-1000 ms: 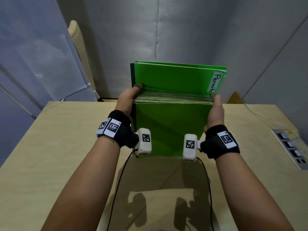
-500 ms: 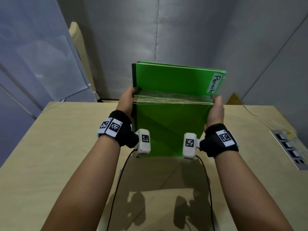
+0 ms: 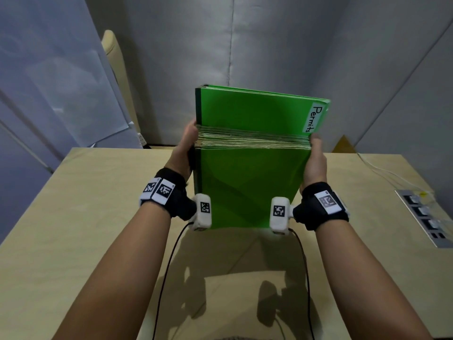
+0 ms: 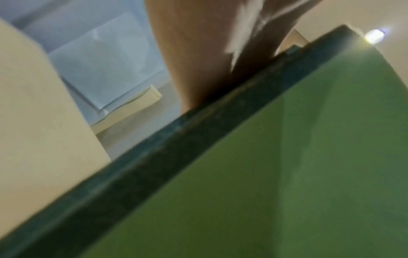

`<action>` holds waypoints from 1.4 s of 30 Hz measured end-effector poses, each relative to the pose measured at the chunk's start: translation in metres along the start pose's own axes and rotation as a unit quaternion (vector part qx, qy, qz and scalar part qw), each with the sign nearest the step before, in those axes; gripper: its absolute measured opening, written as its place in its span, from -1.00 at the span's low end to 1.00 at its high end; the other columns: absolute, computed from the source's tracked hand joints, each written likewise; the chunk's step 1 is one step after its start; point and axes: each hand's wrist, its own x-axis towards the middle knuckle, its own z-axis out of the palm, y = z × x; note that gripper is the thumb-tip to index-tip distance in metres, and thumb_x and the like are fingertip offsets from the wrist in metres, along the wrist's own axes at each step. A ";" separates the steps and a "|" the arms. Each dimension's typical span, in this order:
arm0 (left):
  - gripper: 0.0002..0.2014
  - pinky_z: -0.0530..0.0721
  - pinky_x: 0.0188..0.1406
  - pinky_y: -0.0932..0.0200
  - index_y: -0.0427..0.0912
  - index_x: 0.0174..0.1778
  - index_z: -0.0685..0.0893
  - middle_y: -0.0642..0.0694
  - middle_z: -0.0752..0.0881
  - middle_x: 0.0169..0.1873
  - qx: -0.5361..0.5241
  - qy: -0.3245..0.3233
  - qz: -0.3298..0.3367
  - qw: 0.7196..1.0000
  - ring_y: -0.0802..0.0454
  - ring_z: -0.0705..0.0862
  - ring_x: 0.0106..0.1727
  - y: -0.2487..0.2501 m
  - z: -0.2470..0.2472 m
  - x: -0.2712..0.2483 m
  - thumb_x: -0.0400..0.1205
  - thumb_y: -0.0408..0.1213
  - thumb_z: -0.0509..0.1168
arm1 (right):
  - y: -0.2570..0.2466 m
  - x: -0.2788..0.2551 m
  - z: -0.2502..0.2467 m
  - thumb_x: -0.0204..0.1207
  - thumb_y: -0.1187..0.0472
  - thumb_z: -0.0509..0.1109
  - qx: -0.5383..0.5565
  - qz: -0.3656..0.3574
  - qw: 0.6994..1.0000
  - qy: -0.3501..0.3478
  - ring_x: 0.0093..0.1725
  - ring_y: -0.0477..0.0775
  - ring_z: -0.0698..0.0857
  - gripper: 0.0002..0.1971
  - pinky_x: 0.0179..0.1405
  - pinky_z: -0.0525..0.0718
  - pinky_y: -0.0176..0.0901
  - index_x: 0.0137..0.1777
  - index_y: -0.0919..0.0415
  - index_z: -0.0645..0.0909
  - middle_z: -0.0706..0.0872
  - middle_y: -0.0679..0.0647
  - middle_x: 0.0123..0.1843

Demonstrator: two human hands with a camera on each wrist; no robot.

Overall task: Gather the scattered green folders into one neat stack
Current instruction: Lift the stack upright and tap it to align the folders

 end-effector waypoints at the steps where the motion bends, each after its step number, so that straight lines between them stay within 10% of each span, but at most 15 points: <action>1: 0.05 0.59 0.34 -0.11 -0.08 0.54 0.35 -0.16 0.54 0.46 0.016 -0.002 0.002 1.000 -0.11 0.59 0.40 -0.003 -0.001 -0.001 0.15 0.23 0.55 | 0.000 -0.001 0.001 0.40 -0.37 0.23 -0.002 -0.001 1.000 0.006 0.45 0.06 0.43 -0.23 0.57 0.33 0.16 0.54 0.05 0.43 0.49 0.07 0.52; 4: 0.20 0.34 0.52 -0.32 0.00 0.59 0.20 -0.26 0.30 0.59 0.066 -0.016 0.010 0.998 -0.27 0.36 0.56 -0.020 -0.008 -0.003 0.06 0.25 0.61 | 0.000 -0.002 0.002 0.53 -0.33 0.15 0.006 -0.010 1.000 0.019 0.53 0.08 0.36 -0.28 0.59 0.28 0.12 0.57 0.09 0.39 0.42 0.10 0.59; 9: 0.11 0.54 0.37 -0.32 -0.16 0.58 0.28 -0.18 0.58 0.40 0.161 -0.031 -0.034 0.986 -0.14 0.58 0.41 -0.053 -0.019 -0.013 0.11 -0.17 0.68 | 0.022 -0.009 -0.011 0.18 -0.62 0.24 0.008 -0.039 0.999 -0.024 0.57 0.02 0.39 0.09 0.60 0.27 0.09 0.64 0.02 0.29 0.41 0.00 0.61; 14: 0.02 0.52 0.37 -0.34 -0.08 0.65 0.17 -0.16 0.50 0.48 0.218 -0.055 -0.122 0.967 -0.19 0.47 0.49 -0.089 -0.043 -0.015 0.30 -0.48 0.54 | 0.071 -0.009 -0.042 0.41 0.37 0.57 -0.158 -0.018 0.975 -0.154 0.36 0.05 0.55 -0.20 0.46 0.45 0.00 0.57 0.17 0.21 0.57 0.08 0.40; 19: -0.11 0.48 0.45 -0.20 -0.14 0.64 0.22 -0.15 0.51 0.47 0.308 -0.064 -0.142 0.938 -0.18 0.46 0.51 -0.119 -0.055 -0.015 0.43 -0.37 0.52 | 0.123 0.005 -0.055 0.46 0.22 0.55 -0.308 -0.018 0.934 -0.179 0.55 0.18 0.41 -0.15 0.58 0.35 0.21 0.63 0.23 0.12 0.40 0.19 0.58; 25: -0.23 0.51 0.41 -0.21 -0.12 0.60 0.27 -0.21 0.54 0.45 0.349 0.041 -0.105 0.930 -0.22 0.50 0.46 -0.134 -0.049 -0.009 0.50 -0.42 0.47 | 0.133 0.015 -0.044 0.56 0.32 0.45 -0.306 -0.012 0.944 -0.124 0.51 0.21 0.44 -0.32 0.52 0.34 -0.07 0.58 0.37 0.17 0.48 0.25 0.50; 34: -0.29 0.61 0.33 -0.15 -0.24 0.43 0.45 -0.20 0.65 0.31 0.362 0.034 -0.148 0.920 -0.17 0.64 0.30 -0.127 -0.018 0.020 0.39 -0.21 0.58 | 0.103 0.048 -0.051 0.53 0.29 0.48 -0.304 0.017 0.947 -0.100 0.33 0.21 0.60 -0.53 0.39 0.55 0.21 0.38 0.30 0.42 0.62 0.21 0.36; 42: -0.52 0.79 -0.07 -0.23 -0.31 -0.27 0.57 -0.23 0.69 -0.35 0.351 -0.021 -0.299 0.887 -0.20 0.73 -0.25 -0.164 0.088 0.044 0.30 0.01 0.62 | 0.076 0.114 -0.140 0.49 0.44 0.46 -0.347 0.181 0.920 -0.030 0.21 0.33 0.69 -0.65 0.30 0.61 0.17 0.27 0.46 0.61 0.72 0.29 0.16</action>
